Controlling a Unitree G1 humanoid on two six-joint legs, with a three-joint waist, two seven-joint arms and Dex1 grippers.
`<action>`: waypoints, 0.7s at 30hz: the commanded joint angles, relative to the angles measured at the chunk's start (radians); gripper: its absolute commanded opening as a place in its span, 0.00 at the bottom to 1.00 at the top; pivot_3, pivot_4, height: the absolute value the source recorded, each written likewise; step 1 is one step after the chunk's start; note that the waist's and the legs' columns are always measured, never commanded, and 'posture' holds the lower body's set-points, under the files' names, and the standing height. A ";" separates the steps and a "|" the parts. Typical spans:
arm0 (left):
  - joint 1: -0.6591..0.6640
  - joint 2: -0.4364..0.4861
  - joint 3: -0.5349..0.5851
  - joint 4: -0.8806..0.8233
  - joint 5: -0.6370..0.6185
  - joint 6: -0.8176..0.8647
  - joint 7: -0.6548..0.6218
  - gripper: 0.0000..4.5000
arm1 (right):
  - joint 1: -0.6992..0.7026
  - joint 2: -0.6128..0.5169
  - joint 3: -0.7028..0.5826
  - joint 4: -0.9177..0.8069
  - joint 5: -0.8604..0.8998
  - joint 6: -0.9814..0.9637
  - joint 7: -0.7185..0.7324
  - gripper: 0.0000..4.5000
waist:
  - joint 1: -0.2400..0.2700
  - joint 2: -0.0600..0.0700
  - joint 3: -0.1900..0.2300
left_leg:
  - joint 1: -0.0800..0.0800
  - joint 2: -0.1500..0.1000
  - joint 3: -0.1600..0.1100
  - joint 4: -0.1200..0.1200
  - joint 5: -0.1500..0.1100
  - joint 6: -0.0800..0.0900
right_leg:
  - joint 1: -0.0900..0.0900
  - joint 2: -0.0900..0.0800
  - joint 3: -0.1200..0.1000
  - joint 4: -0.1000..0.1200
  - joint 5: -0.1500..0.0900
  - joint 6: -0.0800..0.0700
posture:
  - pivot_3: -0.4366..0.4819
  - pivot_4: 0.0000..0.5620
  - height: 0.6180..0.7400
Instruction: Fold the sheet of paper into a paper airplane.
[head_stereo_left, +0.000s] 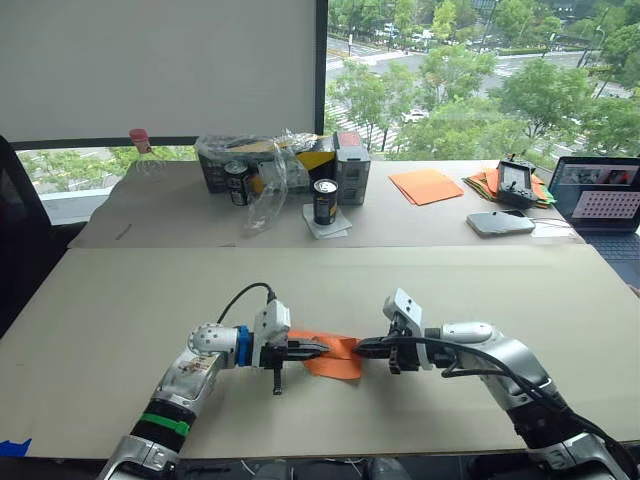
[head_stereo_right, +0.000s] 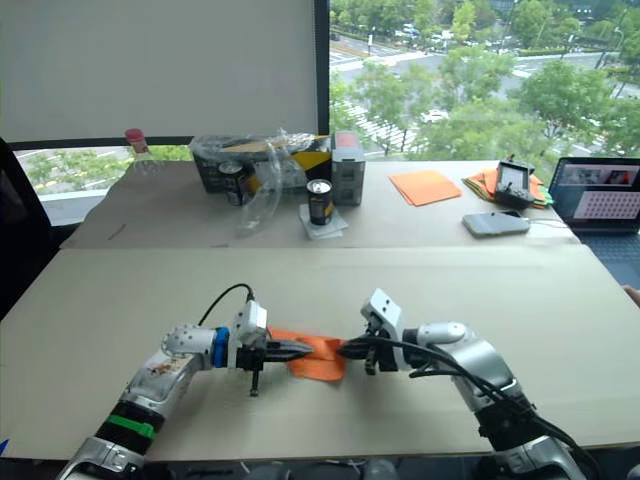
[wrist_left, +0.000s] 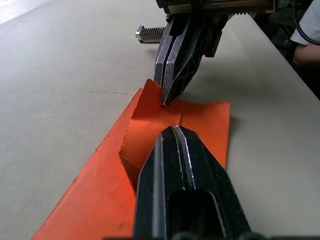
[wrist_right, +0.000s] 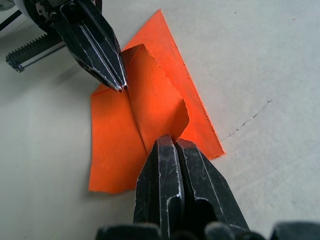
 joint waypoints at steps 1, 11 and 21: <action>-0.016 0.016 -0.023 0.029 0.045 -0.082 -0.013 0.00 | 0.027 -0.021 0.013 0.007 -0.017 0.061 -0.017 0.01 | 0.003 0.000 0.000 | 0.000 0.000 0.000 0.000 0.000 0.000 | 0.000 0.000 0.000 0.000 0.000 0.000 | 0.48 0.27 0.43; -0.071 -0.007 -0.002 0.142 0.046 -0.123 0.000 0.00 | 0.048 -0.034 0.000 -0.023 -0.016 0.065 -0.022 0.01 | 0.008 0.000 0.000 | 0.000 -0.001 0.000 0.000 -0.001 0.001 | 0.001 -0.001 0.000 -0.002 0.000 0.001 | 0.48 0.27 0.43; -0.061 -0.011 -0.016 0.160 0.065 -0.133 -0.003 0.00 | 0.061 -0.057 0.005 -0.046 -0.038 0.028 -0.026 0.01 | 0.010 0.001 0.000 | 0.000 -0.001 0.000 0.000 -0.001 0.001 | 0.001 -0.001 0.000 -0.002 0.000 0.001 | 0.48 0.27 0.43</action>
